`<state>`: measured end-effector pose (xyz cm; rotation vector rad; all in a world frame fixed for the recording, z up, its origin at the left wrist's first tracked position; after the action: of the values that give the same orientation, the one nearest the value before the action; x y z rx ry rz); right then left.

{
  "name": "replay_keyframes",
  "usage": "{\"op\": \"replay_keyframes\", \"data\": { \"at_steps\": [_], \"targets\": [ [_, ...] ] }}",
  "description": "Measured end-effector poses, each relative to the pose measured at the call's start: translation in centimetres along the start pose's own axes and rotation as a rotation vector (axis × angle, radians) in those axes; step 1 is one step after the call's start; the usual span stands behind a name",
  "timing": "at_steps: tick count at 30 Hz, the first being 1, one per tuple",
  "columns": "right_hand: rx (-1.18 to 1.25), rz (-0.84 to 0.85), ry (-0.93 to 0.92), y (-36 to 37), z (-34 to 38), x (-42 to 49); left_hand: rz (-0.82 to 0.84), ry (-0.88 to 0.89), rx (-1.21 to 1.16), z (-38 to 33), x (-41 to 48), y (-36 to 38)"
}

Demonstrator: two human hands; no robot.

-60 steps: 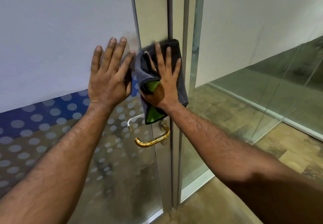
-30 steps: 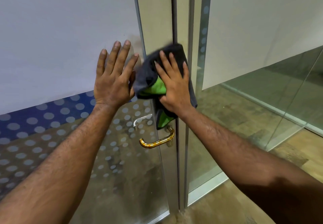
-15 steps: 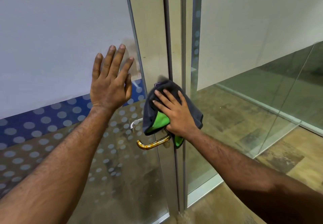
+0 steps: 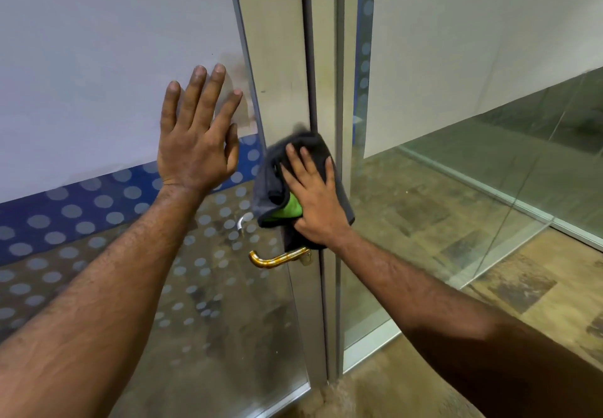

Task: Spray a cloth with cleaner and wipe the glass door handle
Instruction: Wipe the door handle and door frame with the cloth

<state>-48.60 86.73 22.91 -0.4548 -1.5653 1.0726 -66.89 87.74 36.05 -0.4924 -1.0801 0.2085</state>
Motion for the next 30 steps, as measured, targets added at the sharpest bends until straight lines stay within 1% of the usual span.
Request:
{"op": "replay_keyframes", "data": {
  "at_steps": [2,5,11,13,15,20,22,25,28,30],
  "targets": [
    [0.033,0.059,-0.005,2.6,-0.6,-2.6,-0.001,-0.001,0.003,0.0,0.0,-0.1],
    [0.070,0.067,0.000,3.4,-1.4,-3.9,-0.012,0.000,0.016,-0.1,0.1,-0.1],
    [0.283,-0.066,0.014,-1.9,-0.6,0.6,-0.008,0.000,0.014,-0.1,0.0,0.0],
    [0.314,-0.099,0.024,-3.3,-0.3,2.0,-0.005,0.000,0.010,-0.1,0.0,0.0],
    [0.281,-0.078,0.008,-3.7,0.0,2.5,-0.007,-0.004,0.006,-0.1,0.0,0.1],
    [0.056,0.128,-0.145,-1.2,-0.3,-0.8,-0.004,-0.005,0.005,0.0,0.1,0.1],
    [0.032,0.158,-0.114,-0.9,-1.3,-2.2,-0.004,-0.008,0.005,0.0,0.2,0.0],
    [0.038,0.108,-0.023,-1.7,-1.8,-2.0,-0.016,-0.004,0.014,0.0,0.1,0.0],
    [0.188,0.031,0.030,-3.2,-0.6,0.2,-0.020,-0.001,0.014,0.0,0.0,0.1],
    [0.247,0.012,0.048,-3.8,0.1,1.2,-0.022,0.002,0.017,0.0,0.0,0.2]
  ]
}}
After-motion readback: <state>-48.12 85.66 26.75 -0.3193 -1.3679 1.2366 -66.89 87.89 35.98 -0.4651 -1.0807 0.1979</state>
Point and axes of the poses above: each hand's wrist, its own x-axis towards the middle knuckle, its own y-axis out of the palm, z = x × y, the point moved 4 cm from there along x, towards the middle knuckle, and after that the axes turned 11 degrees about z, right-handed, at the moved point
